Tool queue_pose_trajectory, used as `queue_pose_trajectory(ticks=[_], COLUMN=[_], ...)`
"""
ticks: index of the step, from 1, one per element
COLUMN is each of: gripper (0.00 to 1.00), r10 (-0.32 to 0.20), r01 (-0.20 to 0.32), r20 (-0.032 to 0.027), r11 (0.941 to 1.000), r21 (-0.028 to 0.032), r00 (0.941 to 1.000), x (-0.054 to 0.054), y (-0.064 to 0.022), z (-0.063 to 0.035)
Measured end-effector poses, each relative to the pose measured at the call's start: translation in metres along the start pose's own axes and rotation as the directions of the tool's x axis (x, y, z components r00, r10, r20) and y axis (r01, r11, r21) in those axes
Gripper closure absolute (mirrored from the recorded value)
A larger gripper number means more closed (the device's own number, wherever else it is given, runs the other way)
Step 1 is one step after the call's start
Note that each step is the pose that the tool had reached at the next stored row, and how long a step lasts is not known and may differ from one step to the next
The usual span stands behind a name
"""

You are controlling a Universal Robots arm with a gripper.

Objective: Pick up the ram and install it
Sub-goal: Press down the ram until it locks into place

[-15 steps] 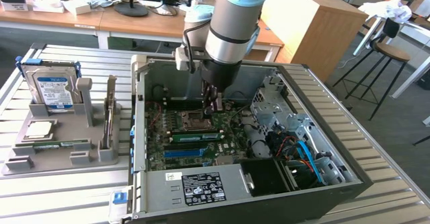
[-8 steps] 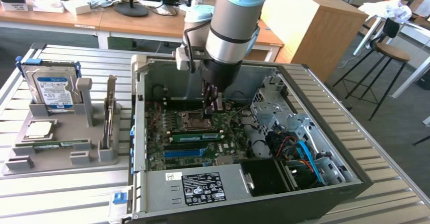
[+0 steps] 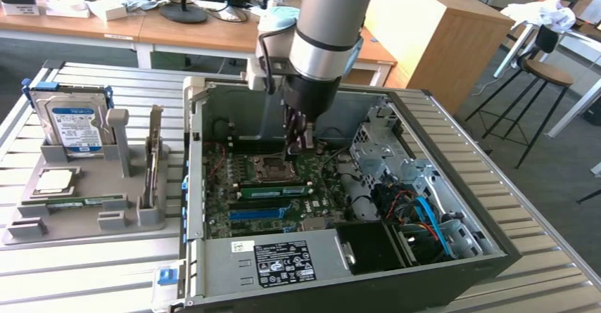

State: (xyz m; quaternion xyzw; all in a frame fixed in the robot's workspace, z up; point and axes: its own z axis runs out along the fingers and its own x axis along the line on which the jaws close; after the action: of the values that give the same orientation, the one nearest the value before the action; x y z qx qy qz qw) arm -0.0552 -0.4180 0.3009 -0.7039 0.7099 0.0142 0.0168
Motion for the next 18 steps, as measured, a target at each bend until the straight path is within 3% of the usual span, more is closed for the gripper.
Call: queue_pose_trajectory(ticks=[12,18], gripper=[0.9,0.9], r10=[0.0,0.0], r01=[0.0,0.0], r20=[0.0,0.0], r11=[1.0,1.0], r21=[0.0,0.0], r00=[1.0,1.0], x=[-0.001,-0.001], y=[-0.0001,-0.0001], z=[-0.021,-0.0223])
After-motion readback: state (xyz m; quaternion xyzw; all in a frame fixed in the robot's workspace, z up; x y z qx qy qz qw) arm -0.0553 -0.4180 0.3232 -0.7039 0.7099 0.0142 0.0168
